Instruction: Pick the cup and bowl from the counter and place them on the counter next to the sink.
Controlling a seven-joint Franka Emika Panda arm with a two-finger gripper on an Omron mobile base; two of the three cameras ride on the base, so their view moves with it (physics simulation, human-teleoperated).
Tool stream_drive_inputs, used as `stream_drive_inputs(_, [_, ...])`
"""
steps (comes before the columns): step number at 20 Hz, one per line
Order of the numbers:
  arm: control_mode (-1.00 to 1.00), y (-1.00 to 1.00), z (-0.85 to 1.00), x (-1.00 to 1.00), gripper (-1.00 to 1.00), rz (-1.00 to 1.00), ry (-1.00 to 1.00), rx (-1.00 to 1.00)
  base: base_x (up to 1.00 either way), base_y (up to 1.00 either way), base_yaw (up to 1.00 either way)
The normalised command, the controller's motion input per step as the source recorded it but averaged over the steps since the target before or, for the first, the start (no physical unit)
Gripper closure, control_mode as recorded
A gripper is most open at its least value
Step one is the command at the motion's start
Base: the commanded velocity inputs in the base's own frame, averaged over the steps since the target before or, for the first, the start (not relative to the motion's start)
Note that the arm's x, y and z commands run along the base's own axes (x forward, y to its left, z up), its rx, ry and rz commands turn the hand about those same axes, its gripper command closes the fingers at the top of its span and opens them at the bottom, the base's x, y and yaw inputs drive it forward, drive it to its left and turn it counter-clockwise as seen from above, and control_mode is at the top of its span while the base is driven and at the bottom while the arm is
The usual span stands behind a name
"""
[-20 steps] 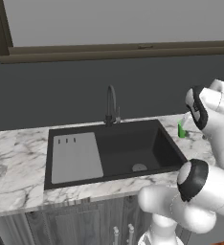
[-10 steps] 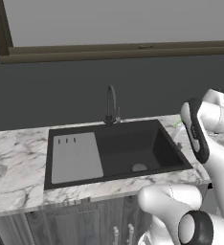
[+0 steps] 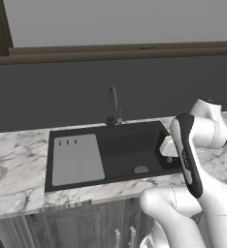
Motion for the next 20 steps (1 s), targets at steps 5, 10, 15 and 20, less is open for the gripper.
stream_drive_inputs(5, [-1.00, 0.32, 0.06, -0.56, -1.00, 0.00, -0.03, -0.05, 0.00, 0.00, 0.00])
stream_drive_inputs(10, [-1.00, 0.09, 0.11, -0.47, -1.00, -0.01, -0.01, -0.08, 0.00, 0.00, 0.00])
stream_drive_inputs(15, [-1.00, 0.03, 0.05, -0.02, -1.00, 0.00, 0.00, -0.02, 0.00, 0.00, 0.00])
stream_drive_inputs(20, [-1.00, 0.00, 0.00, 0.00, -1.00, 0.00, 0.00, 0.00, 0.00, 0.00, 0.00])
